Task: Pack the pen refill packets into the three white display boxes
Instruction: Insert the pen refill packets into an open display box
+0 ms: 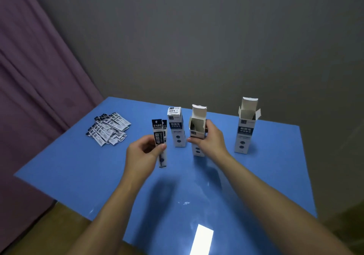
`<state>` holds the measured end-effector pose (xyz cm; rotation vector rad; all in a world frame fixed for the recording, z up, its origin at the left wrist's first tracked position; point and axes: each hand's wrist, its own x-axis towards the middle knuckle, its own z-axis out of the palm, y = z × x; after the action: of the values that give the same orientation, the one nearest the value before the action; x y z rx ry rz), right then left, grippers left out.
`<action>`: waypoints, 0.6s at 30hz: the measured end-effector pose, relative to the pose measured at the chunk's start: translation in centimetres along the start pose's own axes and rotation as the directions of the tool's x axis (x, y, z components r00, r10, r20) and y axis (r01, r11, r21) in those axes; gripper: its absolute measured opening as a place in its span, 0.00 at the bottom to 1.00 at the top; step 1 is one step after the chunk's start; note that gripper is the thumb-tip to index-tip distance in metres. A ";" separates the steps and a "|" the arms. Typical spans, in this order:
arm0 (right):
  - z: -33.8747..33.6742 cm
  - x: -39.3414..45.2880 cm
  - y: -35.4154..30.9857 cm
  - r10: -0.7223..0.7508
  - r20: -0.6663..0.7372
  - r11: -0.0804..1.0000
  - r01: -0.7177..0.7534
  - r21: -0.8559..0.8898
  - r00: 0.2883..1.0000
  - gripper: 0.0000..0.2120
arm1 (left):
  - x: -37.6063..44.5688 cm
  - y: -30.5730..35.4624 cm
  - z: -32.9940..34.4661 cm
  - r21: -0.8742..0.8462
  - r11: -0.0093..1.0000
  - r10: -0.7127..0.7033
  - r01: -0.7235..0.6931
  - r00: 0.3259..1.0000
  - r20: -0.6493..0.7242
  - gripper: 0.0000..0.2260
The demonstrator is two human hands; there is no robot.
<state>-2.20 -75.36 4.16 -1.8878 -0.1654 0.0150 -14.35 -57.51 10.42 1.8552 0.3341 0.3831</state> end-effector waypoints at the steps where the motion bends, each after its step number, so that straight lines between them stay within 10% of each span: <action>1: 0.1 -1.2 -0.3 -0.012 0.027 0.999 0.011 0.043 1.000 0.26 | -0.4 0.4 -0.4 -0.026 1.000 0.012 -0.012 1.000 -0.012 0.09; 18: 2.1 -11.6 -1.2 -0.202 0.206 0.976 0.179 0.124 0.957 0.27 | -7.6 5.4 -4.1 -0.292 0.926 0.211 -0.241 0.969 -0.131 0.11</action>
<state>-14.05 -74.46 3.79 -1.7564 -0.4879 0.0980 -22.78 -58.82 16.03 1.5749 0.1158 0.6492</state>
